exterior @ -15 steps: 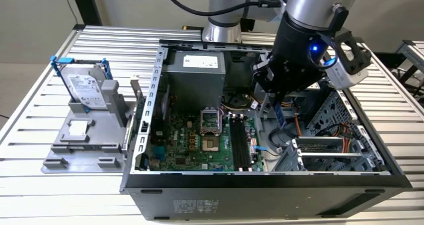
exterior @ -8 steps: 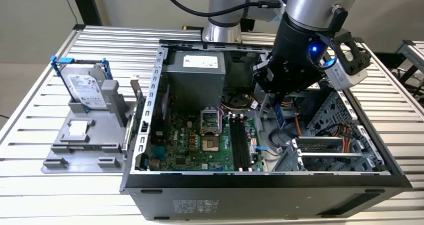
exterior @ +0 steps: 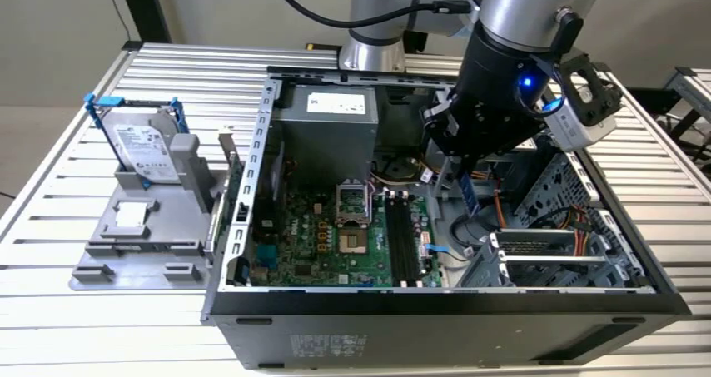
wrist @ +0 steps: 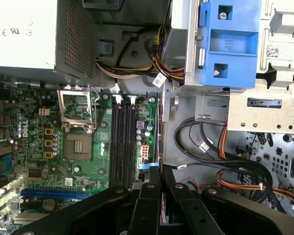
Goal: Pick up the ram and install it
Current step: 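Insert the ram into the slot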
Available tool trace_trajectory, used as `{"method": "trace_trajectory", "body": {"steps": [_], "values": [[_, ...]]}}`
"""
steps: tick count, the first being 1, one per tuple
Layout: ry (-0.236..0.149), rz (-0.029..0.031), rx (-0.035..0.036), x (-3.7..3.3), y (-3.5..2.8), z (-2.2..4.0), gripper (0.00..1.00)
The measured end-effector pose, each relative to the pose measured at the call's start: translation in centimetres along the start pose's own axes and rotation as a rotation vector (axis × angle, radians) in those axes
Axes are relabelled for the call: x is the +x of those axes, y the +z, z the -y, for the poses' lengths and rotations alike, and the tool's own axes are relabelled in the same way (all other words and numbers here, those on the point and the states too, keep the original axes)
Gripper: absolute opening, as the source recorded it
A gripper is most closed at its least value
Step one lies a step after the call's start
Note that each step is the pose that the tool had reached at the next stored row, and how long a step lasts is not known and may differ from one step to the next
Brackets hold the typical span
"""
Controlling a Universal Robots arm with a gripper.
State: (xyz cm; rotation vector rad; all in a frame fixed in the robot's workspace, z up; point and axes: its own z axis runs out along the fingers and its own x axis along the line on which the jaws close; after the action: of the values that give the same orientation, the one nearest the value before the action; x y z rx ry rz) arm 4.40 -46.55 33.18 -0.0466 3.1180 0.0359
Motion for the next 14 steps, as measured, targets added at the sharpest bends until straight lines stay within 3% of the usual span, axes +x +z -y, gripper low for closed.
{"method": "trace_trajectory", "body": {"steps": [7,11,14], "values": [[0.013,0.0001,0.0066,0.02,1.02,-0.06,0.0],[0.05,0.0011,0.0089,0.14,1.71,-0.05,0.0],[0.062,0.0059,0.0099,0.82,2.22,-0.07,0.0]]}}
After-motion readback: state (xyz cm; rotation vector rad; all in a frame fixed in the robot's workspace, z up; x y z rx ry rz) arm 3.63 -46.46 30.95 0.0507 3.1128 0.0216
